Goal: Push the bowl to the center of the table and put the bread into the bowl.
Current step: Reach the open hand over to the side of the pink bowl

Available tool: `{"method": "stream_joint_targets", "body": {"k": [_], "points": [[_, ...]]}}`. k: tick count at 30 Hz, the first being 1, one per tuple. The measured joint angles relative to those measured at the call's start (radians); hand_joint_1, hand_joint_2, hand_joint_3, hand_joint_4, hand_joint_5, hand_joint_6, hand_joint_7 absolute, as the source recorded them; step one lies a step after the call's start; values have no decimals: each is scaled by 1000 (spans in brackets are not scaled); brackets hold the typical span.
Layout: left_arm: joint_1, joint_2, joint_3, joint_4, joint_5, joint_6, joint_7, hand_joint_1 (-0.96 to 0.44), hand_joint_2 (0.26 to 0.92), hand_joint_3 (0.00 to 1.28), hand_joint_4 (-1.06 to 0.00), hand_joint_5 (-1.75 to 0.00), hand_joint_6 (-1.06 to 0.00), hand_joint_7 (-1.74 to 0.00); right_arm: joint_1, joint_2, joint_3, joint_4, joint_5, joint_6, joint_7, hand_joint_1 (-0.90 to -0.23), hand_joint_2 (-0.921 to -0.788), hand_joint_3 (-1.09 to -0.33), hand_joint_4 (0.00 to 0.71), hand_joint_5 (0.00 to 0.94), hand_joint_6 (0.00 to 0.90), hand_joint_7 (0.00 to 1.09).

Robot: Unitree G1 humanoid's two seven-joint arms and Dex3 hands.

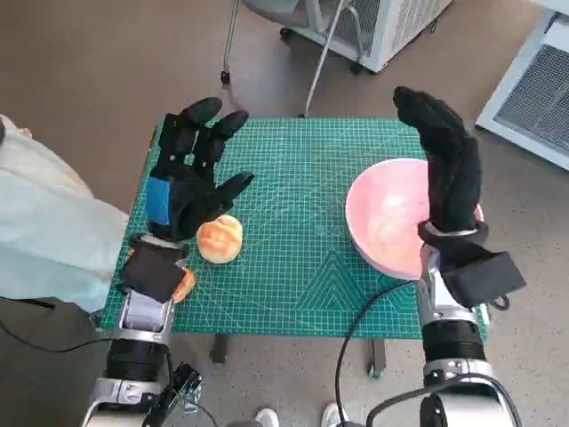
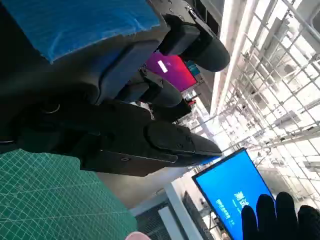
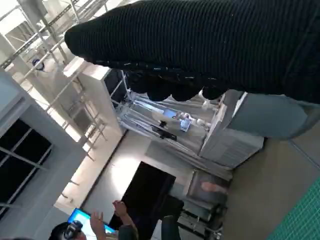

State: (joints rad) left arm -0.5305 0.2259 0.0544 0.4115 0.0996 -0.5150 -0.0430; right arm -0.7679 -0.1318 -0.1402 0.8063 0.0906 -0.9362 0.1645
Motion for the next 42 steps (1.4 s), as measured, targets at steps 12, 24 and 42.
{"method": "stream_joint_targets", "body": {"k": [12,24,42], "points": [[0,-1,0,3,-1,-3,-3,-77,921,89,-202,-690,-142,-883,0,0,0,1,-16,-6,-3,-450,-921,-677,418,0,129,831],[0,-2,0,3,-1,-3,-3,-91,921,98,-200,-684,-141,-883,0,0,2,1,-8,-6,4,-444,-921,-679,415,0,127,831],[1,-5,0,3,-18,-9,-4,-87,921,103,-197,-685,-139,-888,22,-90,-89,114,75,-38,57,-448,-921,-629,434,6,214,688]]}}
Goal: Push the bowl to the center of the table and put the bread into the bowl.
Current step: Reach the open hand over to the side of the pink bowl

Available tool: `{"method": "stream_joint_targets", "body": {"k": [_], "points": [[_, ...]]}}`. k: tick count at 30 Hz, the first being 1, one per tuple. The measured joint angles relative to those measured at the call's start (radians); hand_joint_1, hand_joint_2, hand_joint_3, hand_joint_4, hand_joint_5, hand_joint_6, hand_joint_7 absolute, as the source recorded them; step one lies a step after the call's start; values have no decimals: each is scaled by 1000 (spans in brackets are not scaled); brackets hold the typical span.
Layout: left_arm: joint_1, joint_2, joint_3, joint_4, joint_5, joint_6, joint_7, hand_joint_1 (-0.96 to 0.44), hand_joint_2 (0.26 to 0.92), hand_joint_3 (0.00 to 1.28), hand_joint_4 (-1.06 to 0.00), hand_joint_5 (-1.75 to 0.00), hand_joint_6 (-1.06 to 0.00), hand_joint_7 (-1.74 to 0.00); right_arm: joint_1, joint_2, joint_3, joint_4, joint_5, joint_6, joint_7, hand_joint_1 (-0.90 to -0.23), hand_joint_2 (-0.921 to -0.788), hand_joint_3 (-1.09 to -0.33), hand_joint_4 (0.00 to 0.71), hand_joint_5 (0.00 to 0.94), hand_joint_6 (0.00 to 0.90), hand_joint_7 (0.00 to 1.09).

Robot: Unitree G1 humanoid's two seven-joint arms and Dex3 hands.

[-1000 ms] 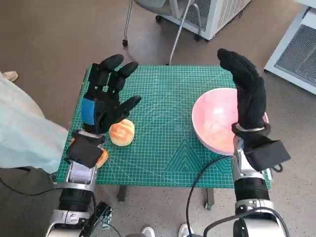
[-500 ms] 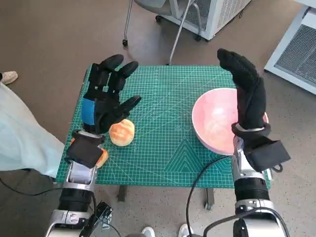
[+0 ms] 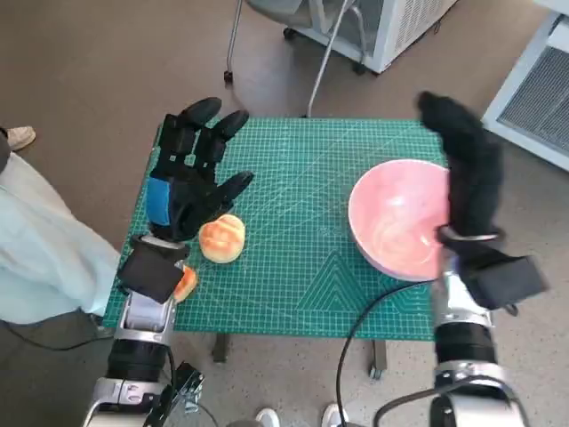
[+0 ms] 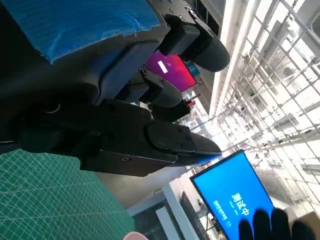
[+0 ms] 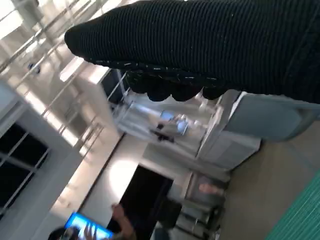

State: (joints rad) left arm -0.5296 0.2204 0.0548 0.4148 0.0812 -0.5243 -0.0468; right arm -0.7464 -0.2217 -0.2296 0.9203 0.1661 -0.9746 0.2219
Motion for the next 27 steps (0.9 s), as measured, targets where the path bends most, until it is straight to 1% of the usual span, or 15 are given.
{"method": "stream_joint_targets", "body": {"k": [2,5,10,11,13,14,16,18,19,22,27], "points": [[1,0,0,1,0,-5,1,-92,921,102,-197,-686,-139,-889,5,-22,-25,44,11,-11,0,-447,-921,-625,435,5,223,666],[1,0,0,3,1,-10,2,-98,921,99,-199,-689,-138,-891,17,-53,-62,104,29,-23,-2,-420,-921,-633,434,3,227,647],[1,1,0,14,1,-15,7,-99,921,99,-202,-690,-138,-890,31,-79,-109,192,33,-24,-32,-369,-921,-661,420,0,215,638],[1,1,-1,16,1,-16,7,-99,921,99,-202,-690,-138,-890,35,-81,-118,205,35,-20,-40,-361,-917,-674,418,0,211,642],[1,0,-1,20,1,-17,7,-97,921,99,-202,-689,-138,-889,43,-82,-131,224,40,-10,-53,-335,-898,-726,413,0,194,665],[1,0,-1,23,1,-18,7,-97,921,99,-202,-688,-138,-889,49,-82,-138,233,43,-2,-59,-331,-893,-738,412,0,191,670],[1,0,-1,28,1,-18,7,-95,921,100,-202,-686,-139,-888,59,-80,-148,248,48,16,-69,-328,-877,-765,403,0,181,680],[1,0,-1,32,1,-18,7,-94,921,100,-203,-684,-139,-887,65,-78,-155,262,50,39,-80,-333,-879,-755,398,0,180,678],[1,0,-1,34,1,-18,7,-93,921,101,-203,-683,-139,-887,68,-77,-158,268,49,52,-87,-337,-893,-724,392,1,183,668],[1,0,-1,36,1,-18,7,-90,921,102,-205,-681,-140,-886,76,-73,-159,286,45,88,-113,-352,-911,-671,380,1,191,646],[1,1,-1,36,1,-18,7,-86,921,103,-208,-676,-140,-883,81,-59,-164,315,45,153,-139,-363,-919,-622,373,0,218,585]]}}
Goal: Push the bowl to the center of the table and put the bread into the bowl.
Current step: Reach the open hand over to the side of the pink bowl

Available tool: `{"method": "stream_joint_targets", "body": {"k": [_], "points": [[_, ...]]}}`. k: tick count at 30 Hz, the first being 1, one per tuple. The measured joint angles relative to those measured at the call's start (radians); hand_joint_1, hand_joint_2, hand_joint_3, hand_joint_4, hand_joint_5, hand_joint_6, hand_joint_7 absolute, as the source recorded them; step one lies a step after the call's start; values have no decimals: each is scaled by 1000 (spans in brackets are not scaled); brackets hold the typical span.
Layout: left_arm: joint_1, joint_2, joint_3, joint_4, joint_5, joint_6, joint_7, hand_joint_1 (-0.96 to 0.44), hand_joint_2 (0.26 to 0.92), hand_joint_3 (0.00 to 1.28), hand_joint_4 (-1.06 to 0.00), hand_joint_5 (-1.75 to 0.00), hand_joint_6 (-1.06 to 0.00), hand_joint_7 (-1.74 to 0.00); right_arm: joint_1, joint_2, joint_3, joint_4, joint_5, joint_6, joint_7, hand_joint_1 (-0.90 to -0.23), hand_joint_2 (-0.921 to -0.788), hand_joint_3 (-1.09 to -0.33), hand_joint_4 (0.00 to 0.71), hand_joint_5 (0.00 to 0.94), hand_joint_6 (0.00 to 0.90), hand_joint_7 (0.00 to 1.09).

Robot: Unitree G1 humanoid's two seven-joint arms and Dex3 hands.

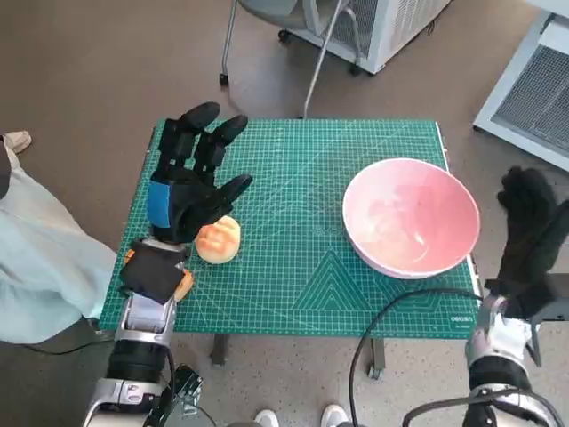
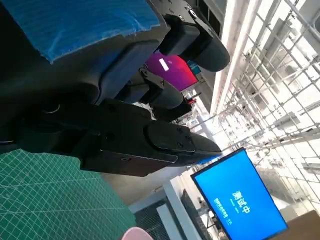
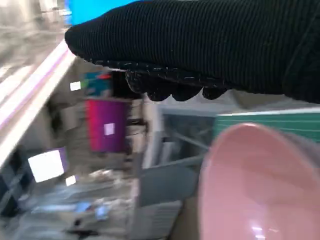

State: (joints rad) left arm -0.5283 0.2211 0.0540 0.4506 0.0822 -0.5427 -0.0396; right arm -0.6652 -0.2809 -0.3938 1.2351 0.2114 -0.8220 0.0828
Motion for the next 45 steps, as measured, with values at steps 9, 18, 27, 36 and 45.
{"method": "stream_joint_targets", "body": {"k": [9,18,27,36,45], "points": [[0,4,0,-2,0,4,-3,-86,921,103,-213,-670,-143,-880,-13,57,-39,37,39,111,14,-342,-921,-578,368,0,289,507],[4,13,2,-40,0,18,-7,-86,921,107,-214,-676,-146,-889,-68,112,-59,51,60,179,32,-341,-904,-614,340,9,302,529],[30,28,8,-88,0,42,-8,-99,921,108,-181,-747,-118,-952,-131,163,-75,58,68,237,33,-356,-914,-594,366,7,261,577],[67,44,17,-147,0,83,-8,-91,921,108,-140,-840,-89,-1035,-183,206,-85,64,72,269,18,-356,-896,-631,399,8,265,691],[91,48,29,-213,-1,125,-8,-60,919,120,-96,-942,-57,-1097,-231,253,-84,69,69,303,-17,-318,-870,-722,435,13,271,714]]}}
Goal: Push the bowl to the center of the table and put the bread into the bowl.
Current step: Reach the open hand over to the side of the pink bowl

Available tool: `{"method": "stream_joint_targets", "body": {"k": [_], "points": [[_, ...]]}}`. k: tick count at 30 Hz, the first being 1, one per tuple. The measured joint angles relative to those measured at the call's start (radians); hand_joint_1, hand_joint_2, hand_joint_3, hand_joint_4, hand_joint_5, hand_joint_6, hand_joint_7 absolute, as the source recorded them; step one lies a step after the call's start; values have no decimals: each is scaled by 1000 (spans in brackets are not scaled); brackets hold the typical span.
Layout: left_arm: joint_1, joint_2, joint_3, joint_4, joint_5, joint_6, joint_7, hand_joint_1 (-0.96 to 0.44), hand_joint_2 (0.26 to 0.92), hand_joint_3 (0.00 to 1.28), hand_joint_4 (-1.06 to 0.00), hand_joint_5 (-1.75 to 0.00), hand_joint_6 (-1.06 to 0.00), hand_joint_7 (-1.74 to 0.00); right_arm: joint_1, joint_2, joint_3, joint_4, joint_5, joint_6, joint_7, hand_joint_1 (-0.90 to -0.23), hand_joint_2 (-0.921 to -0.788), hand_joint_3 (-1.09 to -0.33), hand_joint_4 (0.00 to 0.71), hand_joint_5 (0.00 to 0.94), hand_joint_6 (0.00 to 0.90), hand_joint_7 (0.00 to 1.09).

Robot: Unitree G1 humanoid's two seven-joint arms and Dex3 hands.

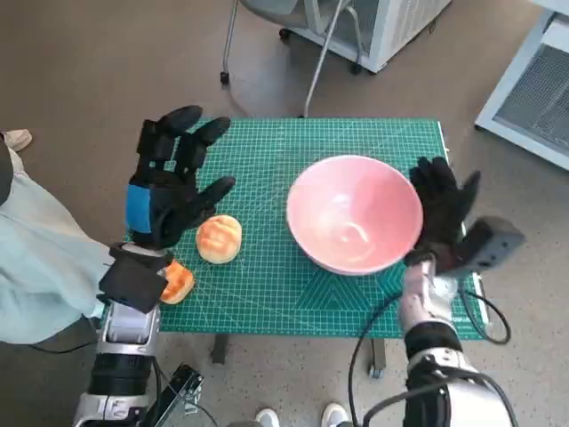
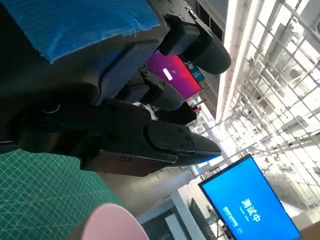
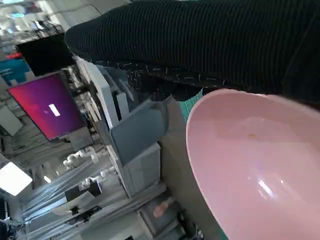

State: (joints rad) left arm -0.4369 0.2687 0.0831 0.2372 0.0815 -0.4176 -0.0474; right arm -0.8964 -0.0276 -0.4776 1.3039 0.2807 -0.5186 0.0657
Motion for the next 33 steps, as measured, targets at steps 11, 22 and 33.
{"method": "stream_joint_targets", "body": {"k": [11,22,33], "points": [[33,-1,11,-73,0,50,1,-38,914,137,-76,-974,-40,-1121,-54,48,-20,7,11,51,-12,-341,-866,-731,431,5,274,724],[74,-1,23,-123,1,77,8,-32,903,158,-77,-974,-43,-1111,-84,72,-13,12,-4,80,-53,-390,-807,-827,446,4,309,635],[130,96,85,-163,-6,90,-53,-79,898,132,-127,-859,-93,-945,-84,60,40,4,-60,38,-60,-407,-874,-700,422,7,276,690]]}}
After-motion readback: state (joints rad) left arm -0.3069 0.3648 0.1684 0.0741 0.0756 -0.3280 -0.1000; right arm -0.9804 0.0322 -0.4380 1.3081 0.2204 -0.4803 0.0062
